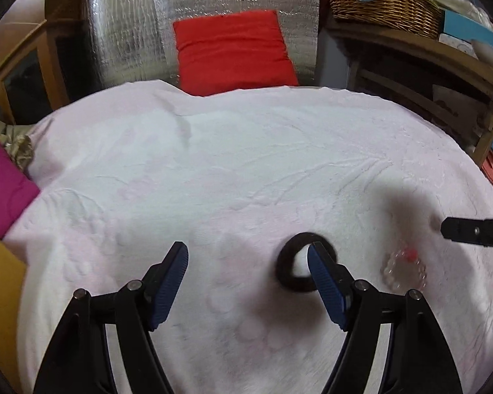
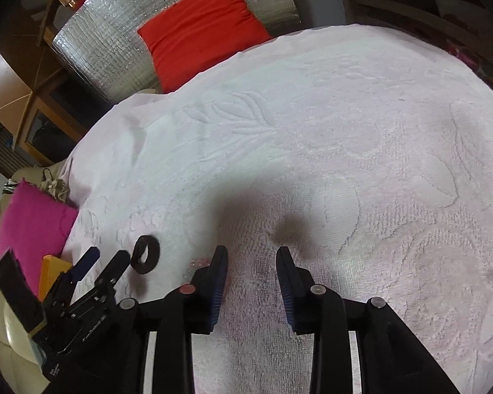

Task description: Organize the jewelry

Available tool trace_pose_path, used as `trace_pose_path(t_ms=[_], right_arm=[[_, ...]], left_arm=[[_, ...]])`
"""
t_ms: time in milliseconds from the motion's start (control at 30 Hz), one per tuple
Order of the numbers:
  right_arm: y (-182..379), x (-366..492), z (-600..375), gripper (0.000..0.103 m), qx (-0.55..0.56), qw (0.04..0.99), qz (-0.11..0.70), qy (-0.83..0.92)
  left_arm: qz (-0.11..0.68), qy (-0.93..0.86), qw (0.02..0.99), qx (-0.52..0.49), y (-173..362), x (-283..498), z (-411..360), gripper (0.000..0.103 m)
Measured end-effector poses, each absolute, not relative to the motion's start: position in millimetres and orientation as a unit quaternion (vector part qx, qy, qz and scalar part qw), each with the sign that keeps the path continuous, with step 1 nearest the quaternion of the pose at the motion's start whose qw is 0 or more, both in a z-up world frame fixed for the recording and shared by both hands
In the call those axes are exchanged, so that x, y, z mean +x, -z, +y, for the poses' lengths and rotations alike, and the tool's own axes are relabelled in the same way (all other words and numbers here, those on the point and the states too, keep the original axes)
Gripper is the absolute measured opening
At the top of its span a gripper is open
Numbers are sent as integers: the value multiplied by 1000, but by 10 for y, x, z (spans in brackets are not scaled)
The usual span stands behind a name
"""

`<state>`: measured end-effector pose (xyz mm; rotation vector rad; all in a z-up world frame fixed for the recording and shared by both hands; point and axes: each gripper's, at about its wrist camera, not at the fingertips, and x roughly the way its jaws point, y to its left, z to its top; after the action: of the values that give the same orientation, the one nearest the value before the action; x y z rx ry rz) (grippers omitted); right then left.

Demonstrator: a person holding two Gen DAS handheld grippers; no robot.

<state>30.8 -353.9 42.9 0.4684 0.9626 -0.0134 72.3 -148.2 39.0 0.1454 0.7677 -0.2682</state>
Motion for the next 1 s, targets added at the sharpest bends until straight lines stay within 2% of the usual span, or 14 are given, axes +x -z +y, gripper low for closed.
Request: trace_pose_path(t_ms=[300, 333, 367, 467, 500, 533, 567, 600, 1000], right_arm=[[-470, 201, -3565, 34, 228, 857, 460, 35], [-465, 200, -3566, 34, 230, 856, 462, 32], [-462, 202, -3572, 34, 232, 855, 463, 29], [-470, 169, -3587, 34, 236, 854, 464, 24], [-480, 145, -3595, 34, 237, 854, 463, 20], [-491, 119, -3607, 34, 238, 854, 463, 18], [-501, 93, -3616, 34, 239, 854, 462, 16], [-512, 62, -3628, 34, 240, 854, 461, 15], [-549, -223, -3687, 34, 249, 856, 453, 7]], left_arm=[[404, 160, 897, 78, -204, 822, -1759, 76], [404, 162, 897, 75, -206, 814, -1756, 71], [405, 168, 896, 70, -208, 801, -1755, 60], [397, 178, 896, 83, -233, 724, -1787, 39], [394, 179, 897, 92, -235, 689, -1809, 36], [394, 182, 896, 96, -235, 670, -1821, 26], [394, 186, 894, 101, -237, 634, -1840, 20], [396, 185, 894, 102, -240, 609, -1846, 17], [412, 163, 892, 88, -354, 153, -1585, 15]])
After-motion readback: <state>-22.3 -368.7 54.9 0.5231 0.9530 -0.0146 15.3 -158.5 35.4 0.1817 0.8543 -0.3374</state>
